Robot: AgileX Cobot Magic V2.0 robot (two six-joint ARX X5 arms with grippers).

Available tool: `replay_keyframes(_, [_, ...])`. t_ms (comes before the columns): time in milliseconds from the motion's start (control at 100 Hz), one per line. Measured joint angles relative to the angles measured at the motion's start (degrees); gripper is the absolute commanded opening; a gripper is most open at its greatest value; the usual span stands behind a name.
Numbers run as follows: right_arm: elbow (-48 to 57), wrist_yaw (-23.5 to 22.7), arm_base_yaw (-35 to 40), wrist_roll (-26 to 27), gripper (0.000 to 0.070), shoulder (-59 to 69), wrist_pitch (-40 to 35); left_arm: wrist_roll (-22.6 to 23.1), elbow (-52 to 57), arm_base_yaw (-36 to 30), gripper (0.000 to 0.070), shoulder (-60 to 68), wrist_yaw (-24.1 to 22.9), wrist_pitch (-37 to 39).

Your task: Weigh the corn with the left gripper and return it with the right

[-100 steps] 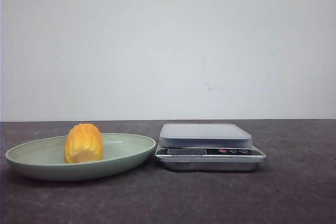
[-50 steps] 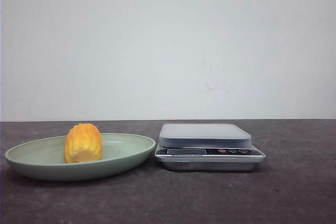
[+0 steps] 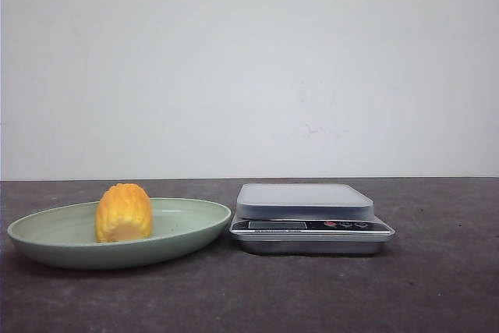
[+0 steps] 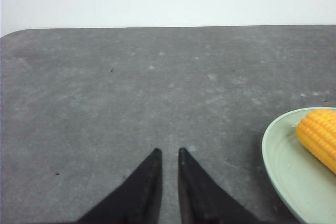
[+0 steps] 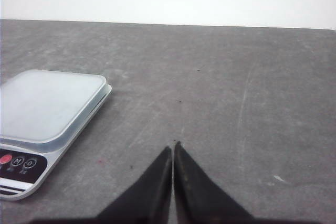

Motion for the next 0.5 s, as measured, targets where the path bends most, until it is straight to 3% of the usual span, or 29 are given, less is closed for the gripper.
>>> replay_keyframes(310, [0.00,0.00,0.02,0.00,0.0002,0.00,0.00,-0.55,0.00,0.00,0.0015,0.00,0.00,0.00])
replay_keyframes(500, [0.00,-0.02,0.02,0.00,0.0002,0.00,0.20,-10.99,0.02,0.00,0.0015,0.00,0.09,0.00])
